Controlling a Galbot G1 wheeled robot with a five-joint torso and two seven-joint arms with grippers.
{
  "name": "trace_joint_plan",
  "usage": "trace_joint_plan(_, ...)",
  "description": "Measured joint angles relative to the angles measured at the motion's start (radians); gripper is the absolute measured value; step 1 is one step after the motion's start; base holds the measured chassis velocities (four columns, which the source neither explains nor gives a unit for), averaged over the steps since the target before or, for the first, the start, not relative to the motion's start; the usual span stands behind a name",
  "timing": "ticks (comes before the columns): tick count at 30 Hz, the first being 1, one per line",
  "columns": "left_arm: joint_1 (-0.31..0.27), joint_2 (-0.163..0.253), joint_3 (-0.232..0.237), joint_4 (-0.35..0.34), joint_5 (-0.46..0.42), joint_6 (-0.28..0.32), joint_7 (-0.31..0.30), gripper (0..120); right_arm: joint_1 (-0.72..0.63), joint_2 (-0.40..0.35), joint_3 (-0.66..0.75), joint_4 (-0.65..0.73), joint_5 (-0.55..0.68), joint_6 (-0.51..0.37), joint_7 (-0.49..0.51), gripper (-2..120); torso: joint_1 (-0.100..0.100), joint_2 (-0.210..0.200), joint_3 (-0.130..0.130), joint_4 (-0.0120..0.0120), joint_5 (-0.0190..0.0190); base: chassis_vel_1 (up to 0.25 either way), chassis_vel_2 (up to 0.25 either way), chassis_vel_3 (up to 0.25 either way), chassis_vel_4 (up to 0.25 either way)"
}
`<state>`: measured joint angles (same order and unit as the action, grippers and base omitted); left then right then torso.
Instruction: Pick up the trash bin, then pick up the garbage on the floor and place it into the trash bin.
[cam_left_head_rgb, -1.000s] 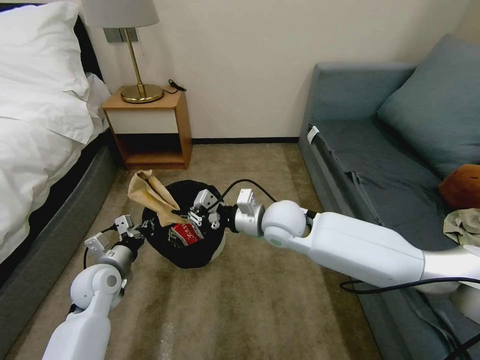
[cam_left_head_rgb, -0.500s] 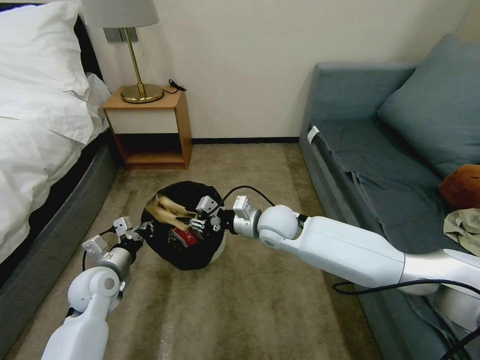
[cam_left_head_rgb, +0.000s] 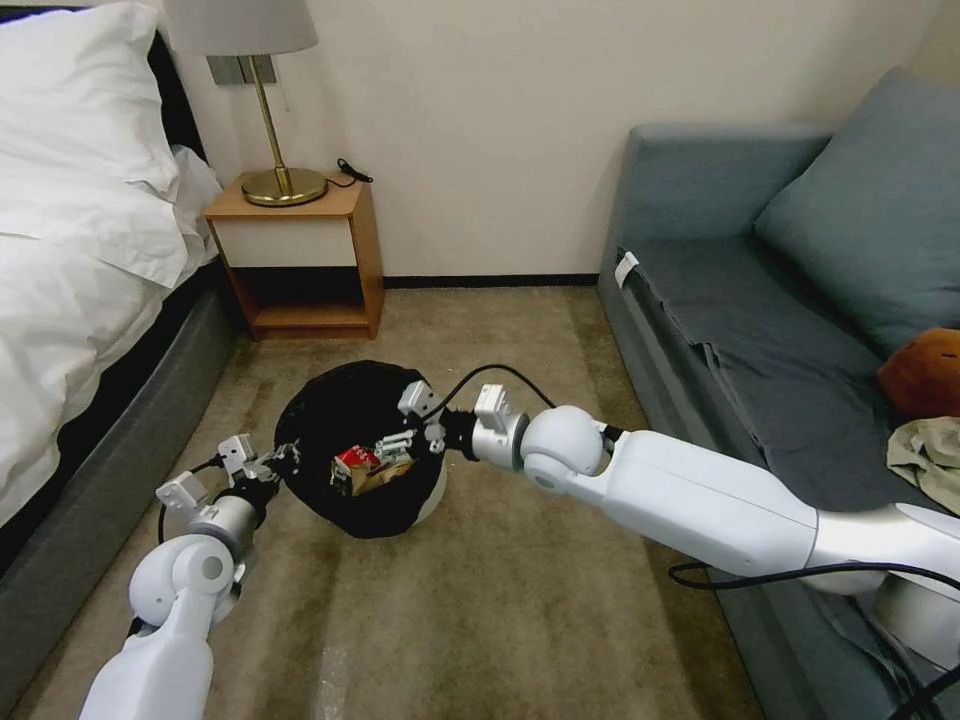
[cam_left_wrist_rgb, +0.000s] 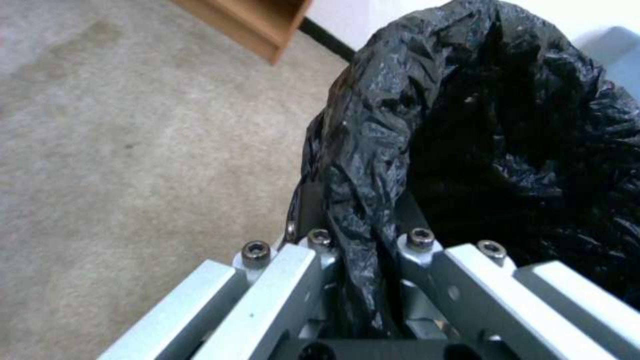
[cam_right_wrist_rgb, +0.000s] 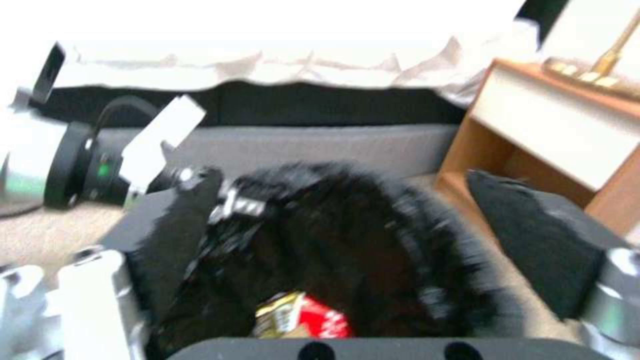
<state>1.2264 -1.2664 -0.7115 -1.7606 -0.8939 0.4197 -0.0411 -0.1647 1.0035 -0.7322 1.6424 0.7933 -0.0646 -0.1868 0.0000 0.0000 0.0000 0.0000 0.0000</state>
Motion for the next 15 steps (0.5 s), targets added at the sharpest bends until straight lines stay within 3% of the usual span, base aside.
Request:
trace_joint_plan(8,0.004,-0.022,-0.018,0.027,-0.024,0.000,-0.076,3,-0.037,-0.062,0.084,0.052,-0.004,0.010,0.000,100,0.000,0.000,0.000,0.0000,0.0000,0.000,0.000,0.000,0.000)
trace_joint_plan(15,0.009,-0.029,-0.014,0.049,0.012,0.038,-0.167,3,-0.140,-0.111,0.150,0.100,-0.046,0.022,-0.007,100,0.000,0.000,0.000,0.0000,0.0001,0.000,0.000,0.000,0.000)
